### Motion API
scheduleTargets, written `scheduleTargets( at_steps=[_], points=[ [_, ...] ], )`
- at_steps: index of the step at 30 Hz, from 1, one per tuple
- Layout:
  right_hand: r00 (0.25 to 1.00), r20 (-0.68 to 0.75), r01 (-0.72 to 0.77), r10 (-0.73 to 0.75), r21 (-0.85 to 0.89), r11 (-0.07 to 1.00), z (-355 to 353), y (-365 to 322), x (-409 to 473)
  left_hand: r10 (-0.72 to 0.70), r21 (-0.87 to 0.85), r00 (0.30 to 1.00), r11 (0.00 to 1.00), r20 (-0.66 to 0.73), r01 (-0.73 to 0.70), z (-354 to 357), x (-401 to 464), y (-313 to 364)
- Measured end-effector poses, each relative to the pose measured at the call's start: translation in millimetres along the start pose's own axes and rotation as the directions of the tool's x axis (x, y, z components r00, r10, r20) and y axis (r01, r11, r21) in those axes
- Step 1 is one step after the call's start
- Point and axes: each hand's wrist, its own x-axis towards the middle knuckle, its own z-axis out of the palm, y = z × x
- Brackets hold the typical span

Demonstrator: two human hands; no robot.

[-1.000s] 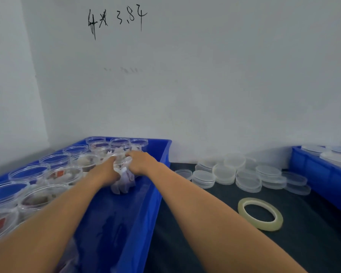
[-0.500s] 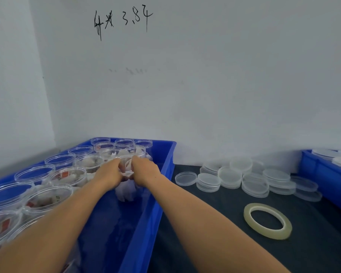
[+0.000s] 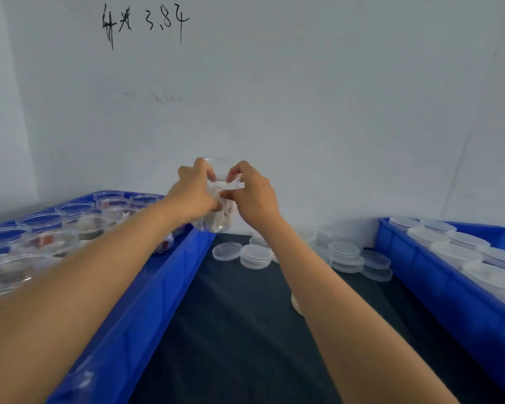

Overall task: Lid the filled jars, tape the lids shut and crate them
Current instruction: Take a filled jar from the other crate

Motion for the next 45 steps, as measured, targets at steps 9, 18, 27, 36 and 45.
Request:
scheduleTargets(
  at_steps=[9, 18, 27, 36, 45],
  points=[
    [0.979, 0.046, -0.198, 0.201, -0.058, 0.979, -42.3, 81.5, -61.7, 0.003, -0.139, 1.000, 0.990, -0.009, -0.004, 125.6, -40.6, 17.4],
    [0.943, 0.142, -0.307, 0.301, 0.023, 0.951, -34.3, 135.2, -92.2, -0.038, -0.471, 0.999, 0.882, -0.028, 0.021, 172.6, -88.2, -14.1],
    [0.969, 0.213, -0.162, 0.125, 0.169, 0.972, -20.4, 158.6, -103.6, -0.147, -0.610, 0.960, 0.746, 0.239, 0.266, 201.1, -89.5, -44.3],
    [0.949, 0.098, -0.314, 0.299, 0.361, 0.878, 6.1, 195.7, -66.7, -0.309, -0.836, 0.950, 0.508, 0.047, 0.207, 199.9, -88.3, -53.4],
    [0.926, 0.243, -0.222, 0.289, -0.269, 0.937, 82.1, 220.6, 8.4, -0.317, -0.762, 0.939, 0.638, -0.134, 0.107, 208.4, -86.3, -63.3]
  ],
)
